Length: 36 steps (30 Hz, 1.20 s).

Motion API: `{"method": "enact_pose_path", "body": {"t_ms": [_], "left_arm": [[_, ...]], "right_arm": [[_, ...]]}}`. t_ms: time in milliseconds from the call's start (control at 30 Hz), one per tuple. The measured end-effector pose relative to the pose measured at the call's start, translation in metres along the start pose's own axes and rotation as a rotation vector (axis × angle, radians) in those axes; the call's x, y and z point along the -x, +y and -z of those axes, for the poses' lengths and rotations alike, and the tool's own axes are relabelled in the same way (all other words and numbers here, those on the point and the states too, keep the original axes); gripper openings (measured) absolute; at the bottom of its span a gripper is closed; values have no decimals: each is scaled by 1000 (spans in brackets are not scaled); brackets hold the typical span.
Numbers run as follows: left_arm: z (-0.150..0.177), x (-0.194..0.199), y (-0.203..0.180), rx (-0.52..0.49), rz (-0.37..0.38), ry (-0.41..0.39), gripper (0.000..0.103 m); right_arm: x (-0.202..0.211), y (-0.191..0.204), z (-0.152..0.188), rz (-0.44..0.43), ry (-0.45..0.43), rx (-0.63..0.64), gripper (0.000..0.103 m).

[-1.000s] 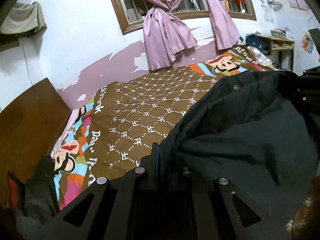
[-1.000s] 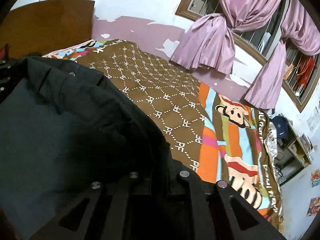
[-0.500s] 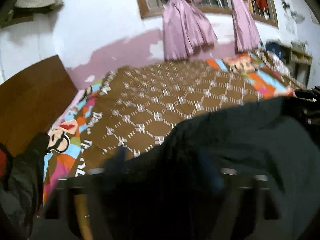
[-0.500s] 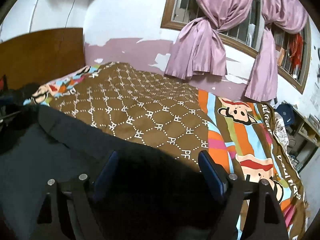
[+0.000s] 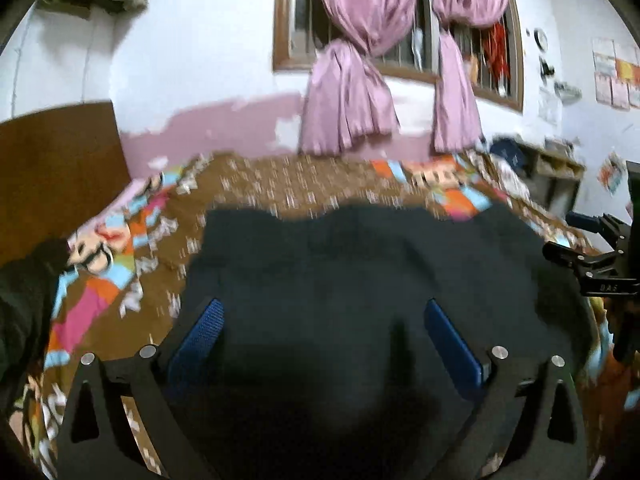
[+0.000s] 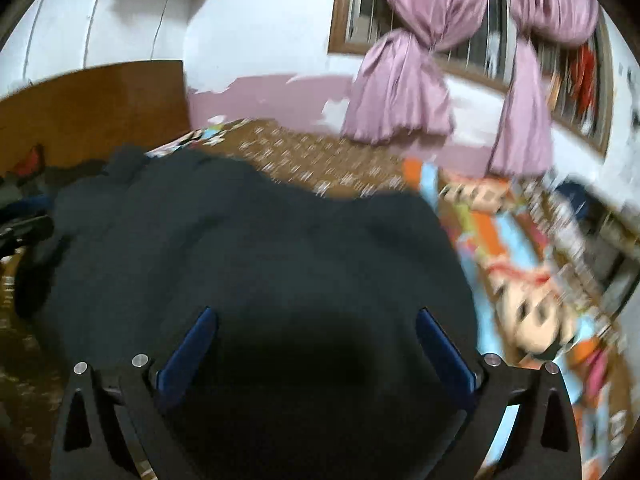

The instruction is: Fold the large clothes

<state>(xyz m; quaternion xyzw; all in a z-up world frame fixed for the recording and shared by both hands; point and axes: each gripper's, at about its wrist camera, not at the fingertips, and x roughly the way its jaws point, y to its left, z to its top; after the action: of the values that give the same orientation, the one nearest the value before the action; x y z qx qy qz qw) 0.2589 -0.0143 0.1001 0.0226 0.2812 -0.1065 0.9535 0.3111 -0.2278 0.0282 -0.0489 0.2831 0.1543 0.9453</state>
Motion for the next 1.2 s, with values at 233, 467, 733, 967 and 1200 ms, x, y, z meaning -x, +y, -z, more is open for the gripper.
{"method": "enact_pose_path", "body": {"t_ms": [233,467,733,967,1200], "left_arm": [[14,-8,-28,-34,97,25,98],[1,-62,-27,-84,-35,51,99],[-43,-132,34,67,-14,209,102],[-37,-165,68,168,45,295,102],[-33,-166,70,184,72,302,102]], "right_arm": [[-28,-2,-4,-41,20,-47,103],[-93,-27,-46,9,88,-107,103],[-171,-36,-75,82,268,-100,103],[-193,-31,-57,125,334,-79,103],[-189,-37,-51,95,293,-116,103]]}}
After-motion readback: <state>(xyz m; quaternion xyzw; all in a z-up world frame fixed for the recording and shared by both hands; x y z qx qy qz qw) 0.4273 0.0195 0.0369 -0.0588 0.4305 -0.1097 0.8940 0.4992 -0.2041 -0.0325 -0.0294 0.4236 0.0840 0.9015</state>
